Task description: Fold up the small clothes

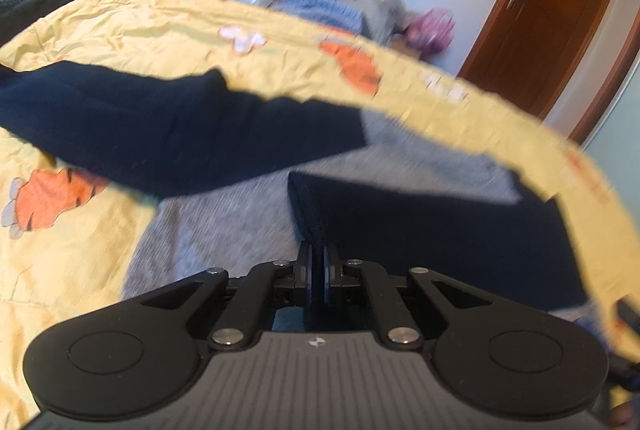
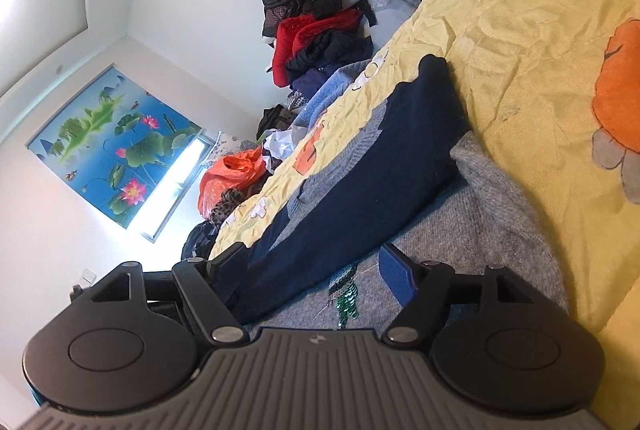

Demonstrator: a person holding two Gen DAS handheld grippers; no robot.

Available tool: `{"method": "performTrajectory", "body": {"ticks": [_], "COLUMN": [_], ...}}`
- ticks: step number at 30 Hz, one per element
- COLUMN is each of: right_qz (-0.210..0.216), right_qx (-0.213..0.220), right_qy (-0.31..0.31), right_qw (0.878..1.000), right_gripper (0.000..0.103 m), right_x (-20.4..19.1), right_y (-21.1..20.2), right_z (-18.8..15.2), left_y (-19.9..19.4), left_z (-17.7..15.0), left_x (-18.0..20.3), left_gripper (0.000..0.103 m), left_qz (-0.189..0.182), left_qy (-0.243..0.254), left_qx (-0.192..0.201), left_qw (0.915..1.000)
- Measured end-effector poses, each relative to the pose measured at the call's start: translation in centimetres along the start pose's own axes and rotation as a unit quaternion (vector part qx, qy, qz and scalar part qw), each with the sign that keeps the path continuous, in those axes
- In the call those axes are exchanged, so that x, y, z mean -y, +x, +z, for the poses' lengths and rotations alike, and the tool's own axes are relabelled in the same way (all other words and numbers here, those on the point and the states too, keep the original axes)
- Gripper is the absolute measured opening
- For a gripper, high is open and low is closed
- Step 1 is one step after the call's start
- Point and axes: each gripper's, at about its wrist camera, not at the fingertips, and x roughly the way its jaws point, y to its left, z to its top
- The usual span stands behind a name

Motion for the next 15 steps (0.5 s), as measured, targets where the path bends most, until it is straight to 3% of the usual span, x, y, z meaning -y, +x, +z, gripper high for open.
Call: {"method": "performTrajectory", "body": {"ticks": [4, 7, 9, 12, 13, 15], "right_qz": [-0.002, -0.051, -0.058, -0.103, -0.125, -0.185], "right_qx": [-0.001, -0.006, 0.03, 0.061, 0.046, 0.0], "right_qy": [-0.003, -0.027, -0.088, -0.197, -0.227, -0.266], "right_qw": [1.0, 0.998, 0.994, 0.973, 0.965, 0.946], "right_gripper": [0.074, 0.077, 0.077, 0.085, 0.089, 0.087], "right_x": [0.0, -1.3, -3.5, -6.5, -6.8, -6.3], "right_y": [0.0, -0.1, -0.4, 1.9, 3.8, 7.9], "right_z": [0.1, 0.5, 1.6, 4.4, 5.3, 6.4], "left_y": [-0.9, -3.3, -4.1, -1.9, -0.6, 1.8], "left_z": [-0.8, -1.0, -1.0, -0.9, -0.6, -0.3], "left_x": [0.8, 2.0, 3.3, 5.3, 5.6, 5.8], "left_gripper": [0.007, 0.008, 0.013, 0.021, 0.021, 0.021], "left_qz": [0.02, 0.038, 0.022, 0.012, 0.009, 0.008], "left_qy": [0.017, 0.039, 0.071, 0.114, 0.113, 0.106], "left_qx": [0.03, 0.105, 0.145, 0.122, 0.102, 0.057], "left_qw": [0.9992, 0.993, 0.9866, 0.9859, 0.9883, 0.9928]}}
